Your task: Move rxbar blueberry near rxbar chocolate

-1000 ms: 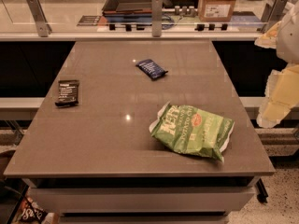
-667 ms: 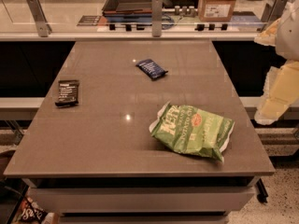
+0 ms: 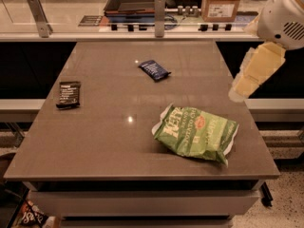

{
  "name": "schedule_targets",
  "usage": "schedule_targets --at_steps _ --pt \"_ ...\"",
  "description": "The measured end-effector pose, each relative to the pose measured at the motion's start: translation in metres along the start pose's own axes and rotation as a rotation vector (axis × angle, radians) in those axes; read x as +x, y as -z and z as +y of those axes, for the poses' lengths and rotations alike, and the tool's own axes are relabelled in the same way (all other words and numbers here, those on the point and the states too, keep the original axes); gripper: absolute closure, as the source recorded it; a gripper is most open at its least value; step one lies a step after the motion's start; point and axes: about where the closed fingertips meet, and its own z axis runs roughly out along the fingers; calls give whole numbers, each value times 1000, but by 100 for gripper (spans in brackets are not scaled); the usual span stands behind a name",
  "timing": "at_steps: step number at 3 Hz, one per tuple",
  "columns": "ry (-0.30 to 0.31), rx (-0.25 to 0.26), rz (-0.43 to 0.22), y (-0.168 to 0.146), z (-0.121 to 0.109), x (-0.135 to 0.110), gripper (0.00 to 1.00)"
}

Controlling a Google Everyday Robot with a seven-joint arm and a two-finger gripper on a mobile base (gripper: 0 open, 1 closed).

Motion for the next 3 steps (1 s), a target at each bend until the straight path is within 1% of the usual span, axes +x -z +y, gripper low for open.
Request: schedule_targets --at_steps 1,2,3 --pt "-110 6 3 -16 -20 -18 0" --pt "-221 36 75 -33 -40 -37 0" --pt "-342 80 161 -51 -65 -52 0"
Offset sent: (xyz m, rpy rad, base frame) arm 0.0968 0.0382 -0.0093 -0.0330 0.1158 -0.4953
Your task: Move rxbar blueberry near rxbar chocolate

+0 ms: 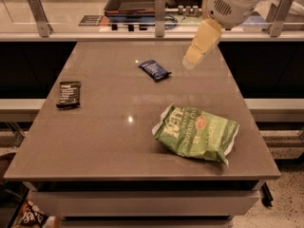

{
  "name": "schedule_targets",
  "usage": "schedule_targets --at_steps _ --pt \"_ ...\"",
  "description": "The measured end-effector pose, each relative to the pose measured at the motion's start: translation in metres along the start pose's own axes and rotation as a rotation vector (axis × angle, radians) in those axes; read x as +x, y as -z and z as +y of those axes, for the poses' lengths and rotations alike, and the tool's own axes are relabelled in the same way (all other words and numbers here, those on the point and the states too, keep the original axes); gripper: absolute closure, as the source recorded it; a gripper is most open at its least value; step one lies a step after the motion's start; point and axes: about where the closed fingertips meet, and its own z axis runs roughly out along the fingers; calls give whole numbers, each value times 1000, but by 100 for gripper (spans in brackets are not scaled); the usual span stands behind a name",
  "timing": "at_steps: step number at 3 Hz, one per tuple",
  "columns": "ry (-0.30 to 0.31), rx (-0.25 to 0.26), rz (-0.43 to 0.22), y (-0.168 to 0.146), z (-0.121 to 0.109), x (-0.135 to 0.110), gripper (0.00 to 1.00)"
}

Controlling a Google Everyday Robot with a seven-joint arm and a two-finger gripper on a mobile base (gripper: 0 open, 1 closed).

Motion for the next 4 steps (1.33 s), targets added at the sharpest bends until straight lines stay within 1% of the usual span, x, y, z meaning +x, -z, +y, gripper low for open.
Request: schedule_targets --at_steps 1,2,3,4 --pt "-108 27 28 -18 -12 -22 0" --pt "-181 17 6 -39 -22 -38 0" --pt "-207 -20 -44 -62 -24 -55 0" --pt "-207 -20 -44 -62 -23 -55 0"
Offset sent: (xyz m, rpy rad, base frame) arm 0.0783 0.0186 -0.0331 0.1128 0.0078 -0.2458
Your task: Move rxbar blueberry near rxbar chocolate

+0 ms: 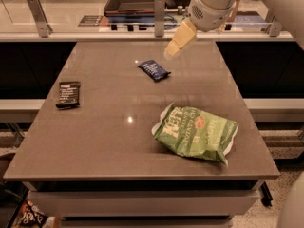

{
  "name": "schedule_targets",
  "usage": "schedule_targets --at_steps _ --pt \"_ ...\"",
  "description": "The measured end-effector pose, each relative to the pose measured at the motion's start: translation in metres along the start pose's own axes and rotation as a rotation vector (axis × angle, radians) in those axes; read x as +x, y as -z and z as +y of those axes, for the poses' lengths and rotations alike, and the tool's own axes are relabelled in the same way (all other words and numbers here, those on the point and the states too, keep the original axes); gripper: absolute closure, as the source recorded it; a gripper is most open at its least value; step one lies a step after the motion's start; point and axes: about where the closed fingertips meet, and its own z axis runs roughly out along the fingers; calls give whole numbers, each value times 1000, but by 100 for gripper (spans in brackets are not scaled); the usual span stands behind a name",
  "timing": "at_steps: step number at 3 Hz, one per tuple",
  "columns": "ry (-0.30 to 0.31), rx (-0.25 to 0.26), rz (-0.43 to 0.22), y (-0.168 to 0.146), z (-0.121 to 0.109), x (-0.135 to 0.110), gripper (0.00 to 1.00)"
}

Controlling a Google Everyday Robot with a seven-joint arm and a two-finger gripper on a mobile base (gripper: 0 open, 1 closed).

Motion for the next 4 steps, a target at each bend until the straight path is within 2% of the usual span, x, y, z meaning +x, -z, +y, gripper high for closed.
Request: schedule_targets --at_steps 1,2,3,4 --pt "17 -10 13 -8 3 -14 0" --pt "41 -44 21 -26 12 -39 0" --pt "34 -53 55 -47 19 -54 0" --pt "3 -85 83 -76 22 -58 0"
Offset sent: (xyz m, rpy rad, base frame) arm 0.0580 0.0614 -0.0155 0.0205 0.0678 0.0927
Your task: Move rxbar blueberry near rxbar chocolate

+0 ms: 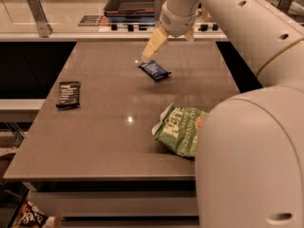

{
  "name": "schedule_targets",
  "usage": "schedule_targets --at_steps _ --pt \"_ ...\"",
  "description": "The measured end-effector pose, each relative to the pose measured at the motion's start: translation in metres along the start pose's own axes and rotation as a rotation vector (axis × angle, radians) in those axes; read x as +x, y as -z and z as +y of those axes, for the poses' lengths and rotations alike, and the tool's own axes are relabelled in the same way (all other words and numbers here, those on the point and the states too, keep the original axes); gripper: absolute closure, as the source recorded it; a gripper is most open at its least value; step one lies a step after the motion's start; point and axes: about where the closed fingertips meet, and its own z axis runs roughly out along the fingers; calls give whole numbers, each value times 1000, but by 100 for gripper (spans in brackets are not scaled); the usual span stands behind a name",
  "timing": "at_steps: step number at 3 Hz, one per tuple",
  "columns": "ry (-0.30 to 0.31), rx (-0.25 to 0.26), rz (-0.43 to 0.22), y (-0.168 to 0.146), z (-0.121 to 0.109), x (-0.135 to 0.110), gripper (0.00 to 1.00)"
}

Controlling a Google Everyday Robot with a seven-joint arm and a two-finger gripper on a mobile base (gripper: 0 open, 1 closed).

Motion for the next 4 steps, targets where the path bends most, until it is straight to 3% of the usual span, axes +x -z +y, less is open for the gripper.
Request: schedule_targets --at_steps 2,4 --pt "-50 -30 60 -51 0 -9 0" --pt "-46 36 152 -86 14 -17 0"
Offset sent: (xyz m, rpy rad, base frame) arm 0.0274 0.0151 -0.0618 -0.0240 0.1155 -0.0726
